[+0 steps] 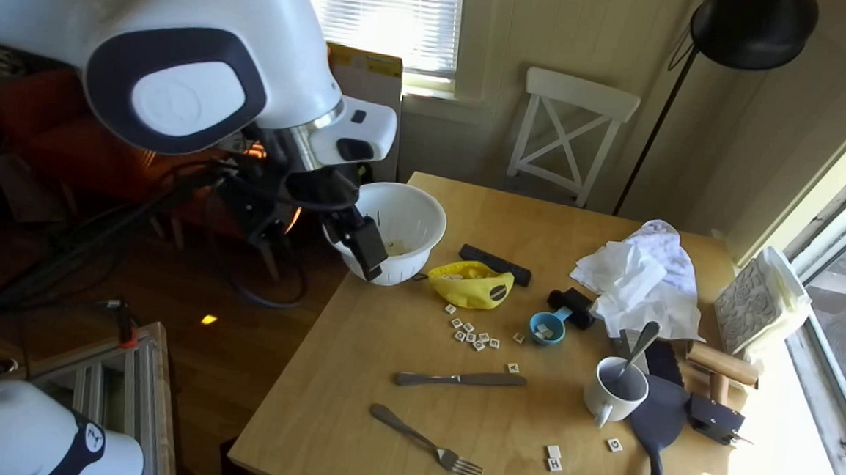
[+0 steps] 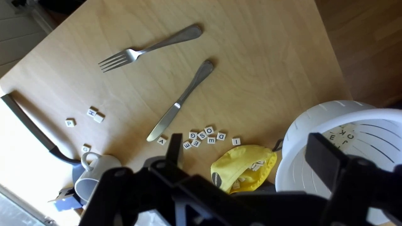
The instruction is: Move the blue object backwards
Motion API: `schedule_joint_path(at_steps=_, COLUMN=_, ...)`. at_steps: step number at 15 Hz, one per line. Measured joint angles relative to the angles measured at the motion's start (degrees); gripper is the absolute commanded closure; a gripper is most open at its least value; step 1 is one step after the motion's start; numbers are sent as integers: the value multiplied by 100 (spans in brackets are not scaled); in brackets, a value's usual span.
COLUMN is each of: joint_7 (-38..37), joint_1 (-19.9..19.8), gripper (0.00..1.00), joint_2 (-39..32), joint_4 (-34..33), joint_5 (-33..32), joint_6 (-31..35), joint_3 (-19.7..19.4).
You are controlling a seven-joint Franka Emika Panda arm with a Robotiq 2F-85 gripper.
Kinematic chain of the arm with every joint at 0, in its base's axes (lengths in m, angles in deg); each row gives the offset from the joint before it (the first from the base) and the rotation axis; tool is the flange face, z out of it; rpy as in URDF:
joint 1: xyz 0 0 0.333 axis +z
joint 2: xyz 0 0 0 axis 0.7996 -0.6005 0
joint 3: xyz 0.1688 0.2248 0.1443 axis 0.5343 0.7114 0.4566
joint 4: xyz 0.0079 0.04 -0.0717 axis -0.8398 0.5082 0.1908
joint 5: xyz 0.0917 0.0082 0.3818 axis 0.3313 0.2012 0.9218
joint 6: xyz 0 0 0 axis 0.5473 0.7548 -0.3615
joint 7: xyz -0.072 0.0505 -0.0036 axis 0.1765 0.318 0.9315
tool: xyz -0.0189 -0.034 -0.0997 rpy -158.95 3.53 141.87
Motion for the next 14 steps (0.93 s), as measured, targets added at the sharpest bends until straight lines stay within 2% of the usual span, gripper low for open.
schedule_joint_path(at_steps=7, joint_7=-748, joint_1=-3, gripper=0, joint_2=-1445, joint_4=-1169, joint_5=-22, joint_6=-64, joint_3=266)
schedule_joint_path(at_steps=14, joint_7=-2614, joint_1=-95, gripper=0, joint_2=-2534, joint_4=-2370, joint_5=-912, joint_6=-150, joint_3=317)
